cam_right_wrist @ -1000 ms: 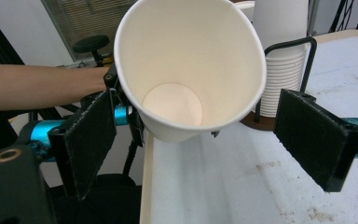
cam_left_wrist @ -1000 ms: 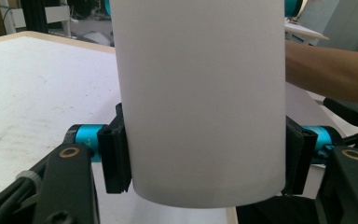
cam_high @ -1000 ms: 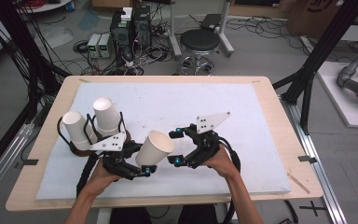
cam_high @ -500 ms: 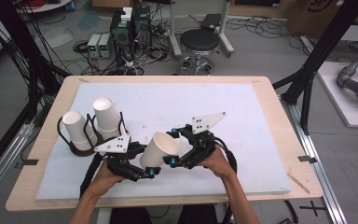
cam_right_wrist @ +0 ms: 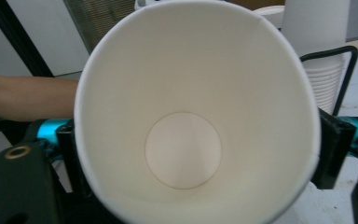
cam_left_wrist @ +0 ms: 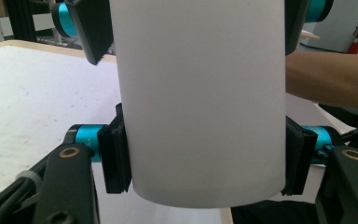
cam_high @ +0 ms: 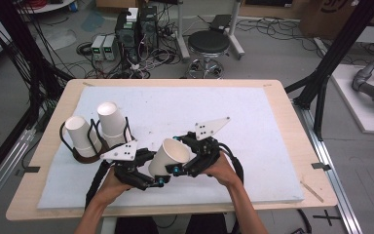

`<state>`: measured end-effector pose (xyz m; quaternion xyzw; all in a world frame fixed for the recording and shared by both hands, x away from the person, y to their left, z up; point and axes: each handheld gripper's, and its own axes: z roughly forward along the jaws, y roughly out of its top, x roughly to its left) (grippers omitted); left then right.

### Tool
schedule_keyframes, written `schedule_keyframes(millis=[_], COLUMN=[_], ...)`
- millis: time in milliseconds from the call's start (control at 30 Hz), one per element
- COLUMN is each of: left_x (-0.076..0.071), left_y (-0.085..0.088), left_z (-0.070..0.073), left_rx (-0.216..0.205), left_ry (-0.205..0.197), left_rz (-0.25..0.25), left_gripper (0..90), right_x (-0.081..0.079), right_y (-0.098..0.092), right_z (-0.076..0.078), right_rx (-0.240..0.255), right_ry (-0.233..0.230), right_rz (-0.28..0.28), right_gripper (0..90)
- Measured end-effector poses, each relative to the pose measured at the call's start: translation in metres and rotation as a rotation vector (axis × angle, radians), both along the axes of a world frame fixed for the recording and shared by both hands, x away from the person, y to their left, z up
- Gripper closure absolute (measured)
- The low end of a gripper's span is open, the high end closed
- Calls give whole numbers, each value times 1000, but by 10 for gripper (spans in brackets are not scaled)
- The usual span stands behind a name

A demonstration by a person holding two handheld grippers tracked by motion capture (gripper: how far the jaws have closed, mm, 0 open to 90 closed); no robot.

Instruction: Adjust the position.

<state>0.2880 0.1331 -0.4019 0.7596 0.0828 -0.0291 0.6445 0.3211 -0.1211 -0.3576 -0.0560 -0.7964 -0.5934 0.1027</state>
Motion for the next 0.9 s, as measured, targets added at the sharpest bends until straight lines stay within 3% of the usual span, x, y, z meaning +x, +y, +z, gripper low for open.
schedule_keyframes(millis=[100, 167, 600, 700, 767, 900], left_x=[0, 0, -3, -4, -4, -3], left_y=[0, -1, -1, -4, -4, -3], left_z=[0, 0, 0, -1, -2, -2], left_rx=[5, 7, 29, 62, 74, 97], left_ry=[0, -1, -38, -40, -23, -5], left_rz=[-1, 1, 27, 72, 75, 84], left_gripper=[347, 348, 336, 164, 77, 17], right_x=[0, 0, -1, -1, -1, -1], right_y=[1, 3, 2, 1, 0, -2], right_z=[0, -1, 0, 1, 1, 2], right_rx=[2, 3, 0, 6, 9, 2], right_ry=[-3, -8, -27, -22, -21, -26], right_rz=[11, 26, 23, 23, 21, 15], right_gripper=[198, 259, 311, 315, 318, 317])
